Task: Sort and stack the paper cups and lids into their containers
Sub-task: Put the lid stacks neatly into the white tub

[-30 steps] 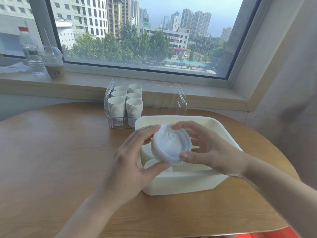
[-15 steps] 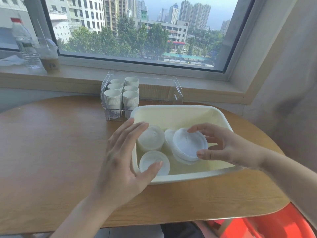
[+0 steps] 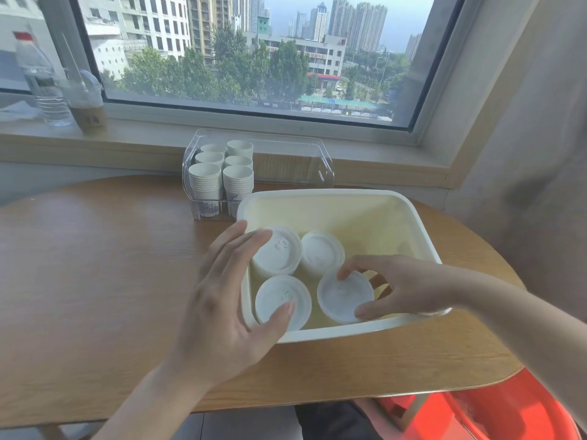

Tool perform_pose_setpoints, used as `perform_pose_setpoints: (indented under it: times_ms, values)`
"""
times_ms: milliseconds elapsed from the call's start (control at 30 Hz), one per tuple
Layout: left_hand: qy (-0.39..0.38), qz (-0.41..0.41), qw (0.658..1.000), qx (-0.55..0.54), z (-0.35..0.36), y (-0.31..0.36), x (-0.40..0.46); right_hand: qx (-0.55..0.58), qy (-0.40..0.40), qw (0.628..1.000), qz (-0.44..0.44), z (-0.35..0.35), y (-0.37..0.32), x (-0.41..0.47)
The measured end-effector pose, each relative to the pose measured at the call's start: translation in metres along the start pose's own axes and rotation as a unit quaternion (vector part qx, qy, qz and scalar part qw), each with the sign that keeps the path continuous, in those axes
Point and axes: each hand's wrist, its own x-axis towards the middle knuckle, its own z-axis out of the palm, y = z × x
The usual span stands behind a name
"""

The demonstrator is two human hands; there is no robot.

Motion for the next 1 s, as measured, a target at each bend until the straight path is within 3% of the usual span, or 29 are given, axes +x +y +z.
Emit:
perform_pose_setpoints:
  times_ms: [367, 867, 1000]
  values:
    - [0.0, 0.013, 1.0, -0.002, 0.001, -0.002, 0.001, -0.073, -0.011, 0.996, 0.051, 0.002, -0.005, 0.012]
    - [-0.005, -0.016, 1.0, -0.019, 0.0, -0.003, 0.004, -0.057, -0.012, 0.998, 0.023, 0.006, -0.015, 0.026]
    - [-0.003, -0.042, 0.998, -0.035, 0.001, -0.006, 0.006, -0.085, 0.036, 0.995, 0.039, -0.009, -0.018, 0.016]
